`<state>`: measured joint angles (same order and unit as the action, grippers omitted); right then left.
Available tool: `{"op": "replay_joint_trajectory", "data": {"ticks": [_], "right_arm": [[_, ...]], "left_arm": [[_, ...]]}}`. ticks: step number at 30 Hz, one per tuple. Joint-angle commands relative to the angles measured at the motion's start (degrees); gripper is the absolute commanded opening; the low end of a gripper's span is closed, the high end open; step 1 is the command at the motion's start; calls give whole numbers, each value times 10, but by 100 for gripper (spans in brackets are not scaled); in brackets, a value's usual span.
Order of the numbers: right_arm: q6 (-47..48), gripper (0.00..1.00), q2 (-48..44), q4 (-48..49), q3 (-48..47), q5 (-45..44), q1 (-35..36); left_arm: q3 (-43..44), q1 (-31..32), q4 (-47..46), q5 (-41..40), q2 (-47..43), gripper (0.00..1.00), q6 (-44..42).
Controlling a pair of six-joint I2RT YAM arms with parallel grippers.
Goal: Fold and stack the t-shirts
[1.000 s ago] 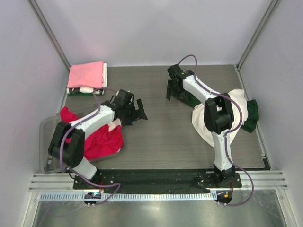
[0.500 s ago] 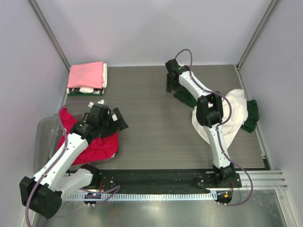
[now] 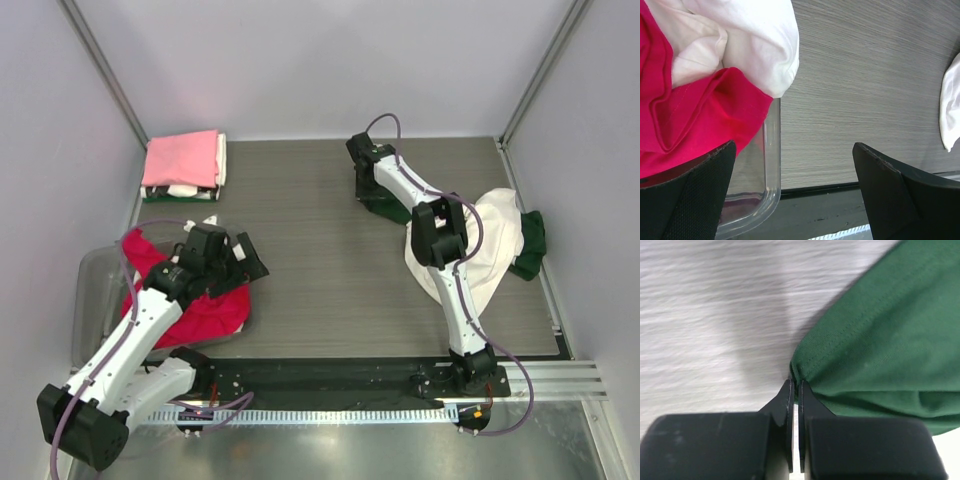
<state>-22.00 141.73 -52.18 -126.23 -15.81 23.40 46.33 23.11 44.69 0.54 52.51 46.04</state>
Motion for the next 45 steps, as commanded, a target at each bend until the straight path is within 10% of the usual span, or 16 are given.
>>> {"op": "replay_joint_trajectory", "data": {"ticks": [1,8,12,22,32,45], "right_arm": [[-24,1,-12,-14,-19,146,14],[-132,1,-100,50,-307,351,23],[-137,1,-330,226,-189,285,13],[-119,1,-571,83,130,-90,-60],[-255,1,-740,53,618,-114,-79],[-194,1,-774,88,755,-22,-212]], "left_arm": [[15,-2,5,11,-15,100,-8],[74,-2,9,37,-29,100,-8],[111,-2,33,29,-48,100,-10],[130,-3,57,29,-94,100,8],[118,0,53,51,-76,100,26],[48,73,-45,-1,21,100,80]]}}
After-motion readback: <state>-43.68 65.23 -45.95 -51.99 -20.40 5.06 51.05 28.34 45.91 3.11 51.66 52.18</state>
